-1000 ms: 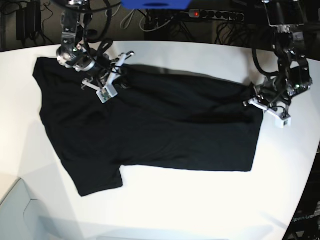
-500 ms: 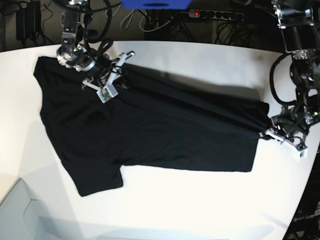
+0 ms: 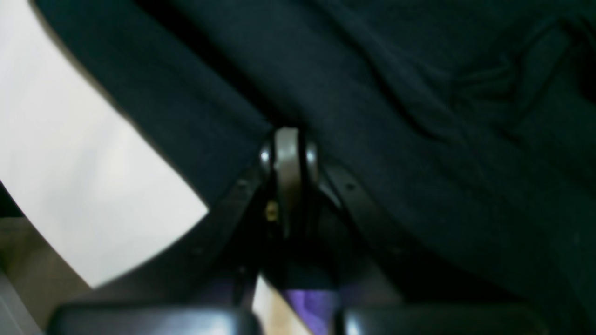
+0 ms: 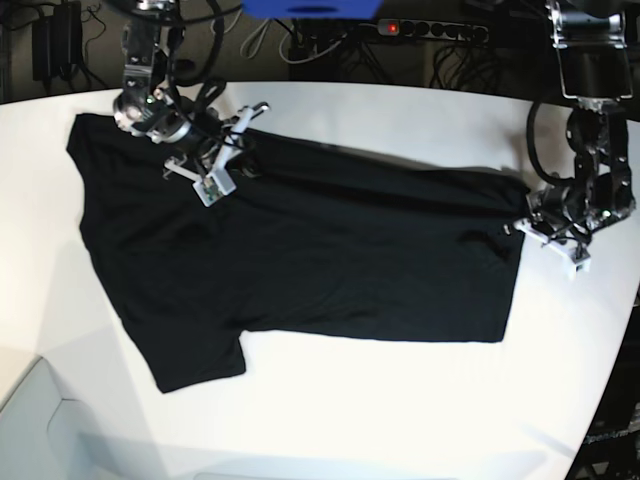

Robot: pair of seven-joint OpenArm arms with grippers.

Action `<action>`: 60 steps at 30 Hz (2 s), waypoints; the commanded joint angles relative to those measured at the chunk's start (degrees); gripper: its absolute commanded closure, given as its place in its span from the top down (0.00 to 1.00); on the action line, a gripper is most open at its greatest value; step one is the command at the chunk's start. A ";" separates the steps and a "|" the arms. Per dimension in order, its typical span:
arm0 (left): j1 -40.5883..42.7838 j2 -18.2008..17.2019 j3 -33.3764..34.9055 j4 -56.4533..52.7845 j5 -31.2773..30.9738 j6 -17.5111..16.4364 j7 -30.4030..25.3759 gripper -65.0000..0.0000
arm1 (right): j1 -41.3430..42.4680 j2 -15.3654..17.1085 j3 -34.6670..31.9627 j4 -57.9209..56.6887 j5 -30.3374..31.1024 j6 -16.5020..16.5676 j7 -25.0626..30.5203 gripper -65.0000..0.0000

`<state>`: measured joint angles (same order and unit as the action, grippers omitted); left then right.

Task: Layout the t-shirt on the table in an organized manner, then fold the t-shirt properly
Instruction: 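Pull the held edge outward with both grippers to straighten the shirt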

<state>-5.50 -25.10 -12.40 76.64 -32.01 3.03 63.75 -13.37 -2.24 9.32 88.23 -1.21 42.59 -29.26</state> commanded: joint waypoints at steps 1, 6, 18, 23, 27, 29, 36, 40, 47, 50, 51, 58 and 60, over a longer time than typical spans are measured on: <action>0.35 -1.49 -0.39 1.29 -0.03 0.45 -0.84 0.01 | -1.01 0.70 0.57 -0.80 -7.62 -2.59 -8.15 0.00; 6.33 -2.72 -0.48 8.59 0.05 0.45 0.47 0.00 | -1.36 0.88 0.57 1.14 -7.62 -2.59 -8.33 0.00; 11.78 -4.48 -6.45 20.19 -1.79 0.36 7.95 0.00 | -2.24 0.97 0.57 3.86 -7.62 -2.59 -8.50 0.00; 12.84 -4.48 -10.41 22.66 -3.38 0.36 11.90 0.00 | -2.33 0.97 0.57 3.86 -7.62 -2.59 -8.50 0.00; 15.56 -4.30 -10.15 22.13 -2.94 0.36 9.44 0.00 | -2.33 0.97 0.57 3.86 -7.62 -2.59 -8.50 0.00; 16.62 -3.34 -10.23 20.46 -2.94 0.36 8.39 0.00 | -2.24 0.97 0.57 3.86 -7.62 -2.59 -8.50 0.00; 16.71 -2.37 -10.15 11.93 -3.02 0.36 4.25 0.00 | -2.33 0.88 0.57 3.86 -7.62 -2.59 -8.50 0.00; 16.71 -2.37 -10.15 11.93 -3.46 0.36 4.08 0.01 | -2.41 0.88 0.57 3.95 -7.62 -2.59 -8.50 0.00; 16.88 -2.37 -10.67 13.25 -3.55 0.27 4.17 0.01 | -2.41 0.79 0.66 4.04 -7.62 -2.59 -8.59 0.00; 18.02 -2.46 -10.76 16.59 -3.55 0.27 4.17 0.12 | -2.33 0.70 1.18 4.04 -7.62 -2.59 -8.59 0.00; 18.55 -2.46 -10.76 18.35 -3.55 0.27 4.17 0.19 | -2.33 0.70 1.97 4.04 -7.62 -2.59 -8.59 0.00; 20.13 -2.46 -10.76 26.79 -3.46 0.27 4.17 0.51 | -2.24 0.79 3.12 4.83 -7.62 -2.59 -8.68 0.00; 20.05 -2.46 -10.85 27.23 -3.38 0.27 4.17 0.52 | -2.77 0.79 3.12 7.03 -7.62 -2.59 -8.77 0.00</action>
<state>14.90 -26.52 -22.55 103.13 -35.24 2.87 68.36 -15.25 -2.09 11.94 95.09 -5.10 41.93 -34.11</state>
